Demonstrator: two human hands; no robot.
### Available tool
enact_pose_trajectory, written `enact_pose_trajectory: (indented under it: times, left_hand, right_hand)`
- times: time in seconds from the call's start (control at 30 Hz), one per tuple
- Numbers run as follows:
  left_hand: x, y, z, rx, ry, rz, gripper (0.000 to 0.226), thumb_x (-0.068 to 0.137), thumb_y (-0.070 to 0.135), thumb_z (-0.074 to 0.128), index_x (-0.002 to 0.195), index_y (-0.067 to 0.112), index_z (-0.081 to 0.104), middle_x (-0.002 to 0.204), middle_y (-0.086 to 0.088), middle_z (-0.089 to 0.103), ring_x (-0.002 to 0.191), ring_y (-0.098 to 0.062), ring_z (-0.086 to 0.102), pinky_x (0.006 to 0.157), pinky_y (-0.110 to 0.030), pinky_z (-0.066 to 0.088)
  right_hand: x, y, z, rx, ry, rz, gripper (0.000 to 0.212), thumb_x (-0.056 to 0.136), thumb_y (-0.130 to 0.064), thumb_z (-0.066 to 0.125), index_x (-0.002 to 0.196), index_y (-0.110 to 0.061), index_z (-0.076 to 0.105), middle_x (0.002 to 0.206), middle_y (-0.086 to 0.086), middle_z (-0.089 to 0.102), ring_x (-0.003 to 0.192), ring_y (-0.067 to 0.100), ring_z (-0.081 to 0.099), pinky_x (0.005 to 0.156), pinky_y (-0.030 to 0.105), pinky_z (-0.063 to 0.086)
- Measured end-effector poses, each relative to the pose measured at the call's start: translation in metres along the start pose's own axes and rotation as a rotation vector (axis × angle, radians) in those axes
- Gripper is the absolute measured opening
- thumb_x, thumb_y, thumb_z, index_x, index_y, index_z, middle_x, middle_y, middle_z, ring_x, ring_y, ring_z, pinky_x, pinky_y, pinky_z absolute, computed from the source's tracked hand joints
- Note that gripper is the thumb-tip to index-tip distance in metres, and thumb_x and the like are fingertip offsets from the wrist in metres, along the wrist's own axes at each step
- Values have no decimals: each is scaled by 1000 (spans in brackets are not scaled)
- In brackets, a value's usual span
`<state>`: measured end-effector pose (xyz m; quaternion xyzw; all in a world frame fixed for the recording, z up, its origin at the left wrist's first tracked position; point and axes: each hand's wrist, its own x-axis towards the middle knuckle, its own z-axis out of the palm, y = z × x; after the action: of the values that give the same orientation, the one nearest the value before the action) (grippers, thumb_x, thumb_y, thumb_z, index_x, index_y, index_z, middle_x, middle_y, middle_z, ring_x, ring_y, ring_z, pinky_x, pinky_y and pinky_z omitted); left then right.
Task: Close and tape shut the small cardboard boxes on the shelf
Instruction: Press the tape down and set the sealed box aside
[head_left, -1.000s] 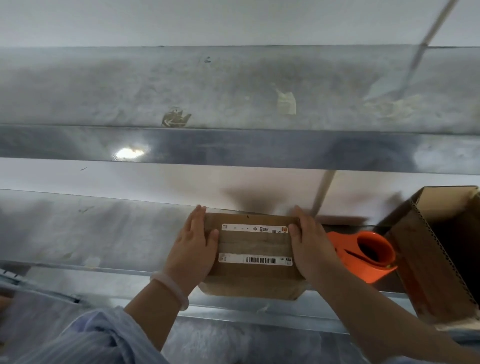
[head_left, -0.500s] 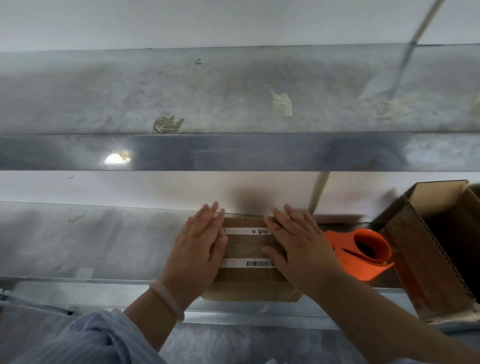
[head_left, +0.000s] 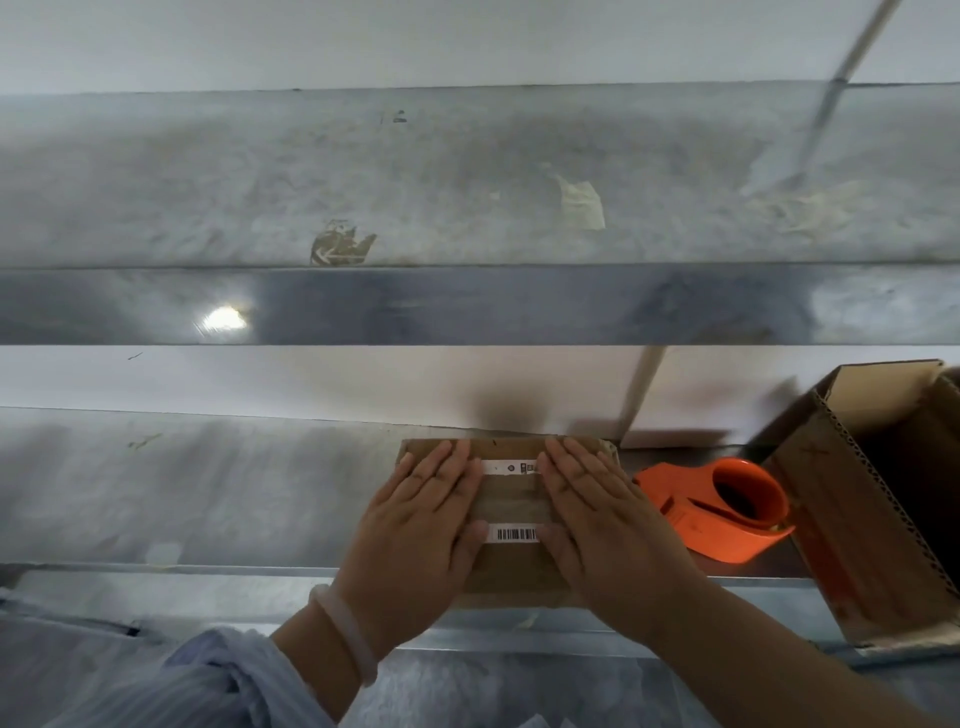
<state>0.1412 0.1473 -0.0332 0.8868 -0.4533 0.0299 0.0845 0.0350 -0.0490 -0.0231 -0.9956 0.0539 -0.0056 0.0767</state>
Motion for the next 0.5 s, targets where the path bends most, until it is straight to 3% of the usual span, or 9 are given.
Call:
enact_pose_trajectory:
  times: [0.07,0.17,0.23,0.3,0.37,0.43,0.5]
  left_hand:
    - [-1,2,-1,-83,52,-126,62,100,47,27,143,8,47,153,-10,38,143,-24,35,120,-39,24]
    - [-3,-3,1,-297,56,-282,79,92,67,26,153,20,17,162,8,5,150,-9,5,118,-21,4]
    - [-4,-8,0,-529,10,-408,86,88,71,41,154,30,4,159,21,-11,147,-2,1,118,-21,9]
    - [-5,-10,1,-684,3,-465,82,90,52,53,154,35,4,157,26,-11,144,-2,8,117,-26,21]
    - [-5,-8,0,-749,20,-468,77,95,37,56,154,34,7,158,25,-3,145,-4,13,114,-23,24]
    - [-4,-8,0,-821,29,-518,76,96,27,57,155,31,9,156,22,17,140,-6,30,108,-15,31]
    - [-3,-7,0,-924,36,-601,82,94,29,61,154,33,6,134,24,42,115,-1,52,89,-7,44]
  right_hand:
    - [0,-2,2,69,54,105,71,101,-54,15,149,-6,36,158,11,27,147,22,25,121,38,21]
    - [-1,0,0,200,25,207,78,94,-66,14,153,-18,-7,157,-2,-22,146,11,-17,118,28,-6]
    - [0,5,-8,383,-82,321,82,95,-64,31,152,-30,-17,150,-14,-36,146,9,-20,118,28,-5]
    - [0,9,-9,575,-102,355,83,94,-58,42,152,-39,-15,150,-26,-34,149,9,-9,122,37,12]
    - [0,11,-8,674,-100,351,81,95,-53,46,152,-43,-11,148,-32,-30,149,9,-5,122,39,19]
    - [0,11,-5,722,-87,358,80,97,-48,49,152,-44,-9,149,-34,-25,149,7,-3,122,36,17]
    - [0,9,-6,799,-52,408,84,95,-46,53,152,-42,-8,157,-28,-6,148,6,7,120,33,19]
